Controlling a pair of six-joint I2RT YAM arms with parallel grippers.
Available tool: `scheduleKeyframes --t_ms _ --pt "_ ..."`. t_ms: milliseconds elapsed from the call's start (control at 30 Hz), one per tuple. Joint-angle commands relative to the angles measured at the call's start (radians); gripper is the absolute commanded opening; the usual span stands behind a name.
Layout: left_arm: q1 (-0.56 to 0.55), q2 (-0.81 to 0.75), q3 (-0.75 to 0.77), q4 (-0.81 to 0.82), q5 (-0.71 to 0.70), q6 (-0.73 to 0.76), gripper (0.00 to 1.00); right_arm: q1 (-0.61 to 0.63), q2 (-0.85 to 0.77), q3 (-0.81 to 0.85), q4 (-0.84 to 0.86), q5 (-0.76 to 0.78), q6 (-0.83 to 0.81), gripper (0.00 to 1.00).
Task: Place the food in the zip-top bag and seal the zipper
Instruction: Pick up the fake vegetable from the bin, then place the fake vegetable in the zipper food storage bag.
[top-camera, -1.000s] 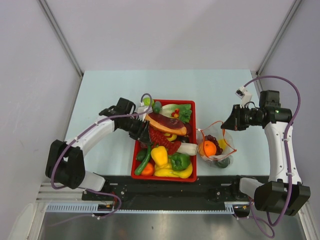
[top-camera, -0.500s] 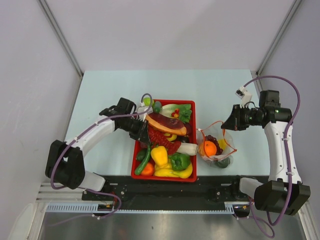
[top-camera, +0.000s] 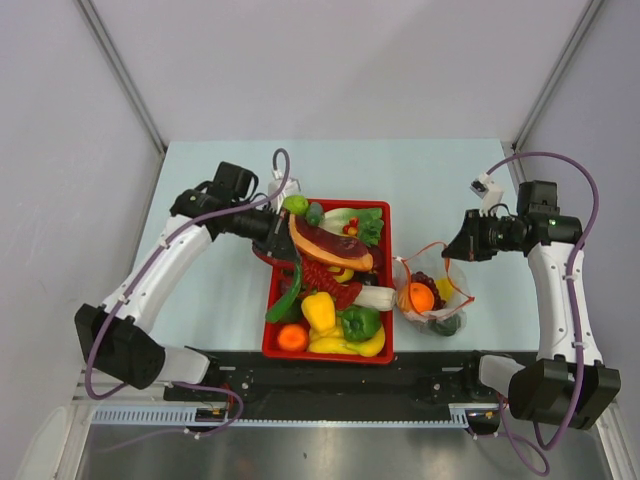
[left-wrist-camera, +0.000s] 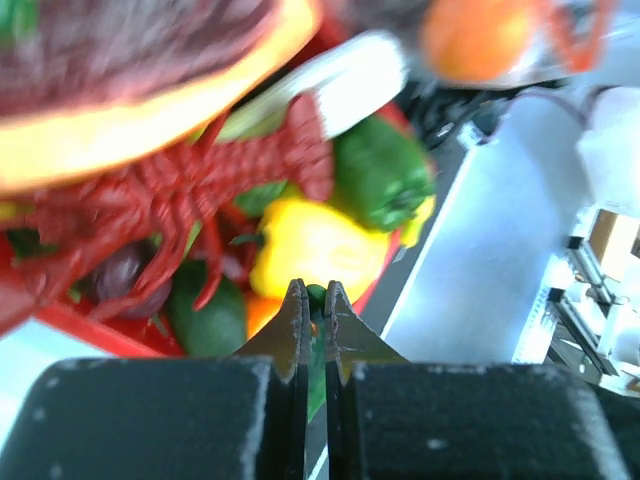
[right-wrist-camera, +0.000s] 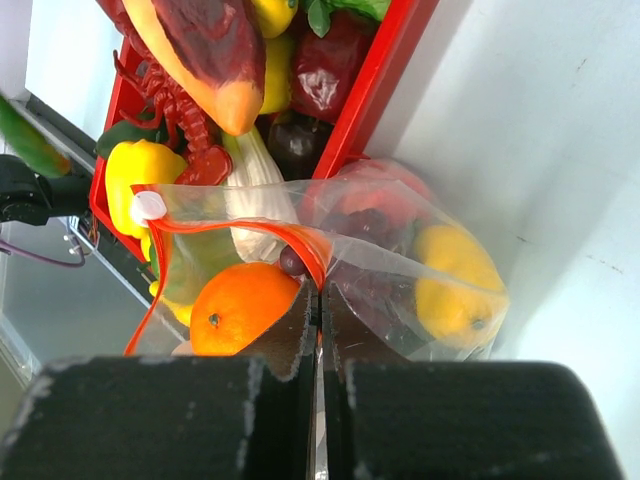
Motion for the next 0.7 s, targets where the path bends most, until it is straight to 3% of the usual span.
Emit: scheduleKeyframes --t_ms 0,100,133,167,267,467,533,667 --pt "-0.002 0.002 0.155 0.071 0.158 -0.032 0.0 0.003 0.01 -0.007 0.048 -0.025 0.024 0.0" --pt "-0.081 -0.038 0.184 0.385 0.15 -0.221 0.0 0.003 0.022 -0.007 0.061 -0.041 0.039 0.0" --pt "-0.144 -0.061 0.179 0.485 0.11 -0.312 0.0 0.003 0.036 -0.005 0.063 -0.048 0.044 0.0" --pt "-0.182 -0.071 0.146 0.685 0.081 -0.356 0.0 0.003 0.04 -0.001 0.063 -0.054 0.045 0.0" --pt "-0.333 -0.056 0.113 0.957 -0.074 -0.448 0.0 -0.001 0.054 0.005 0.065 -0.057 0.05 0.0" --pt "-0.554 0.062 0.129 1.298 -0.44 -0.434 0.0 -0.04 0.077 0.005 0.069 -0.101 0.068 0.0" --pt "-0.603 0.091 0.117 1.405 -0.484 -0.401 0.0 -0.061 0.088 0.007 0.062 -0.123 0.068 0.0" --pt "-0.638 0.151 0.107 1.466 -0.565 -0.445 0.0 -0.086 0.1 0.007 0.057 -0.153 0.065 0.0"
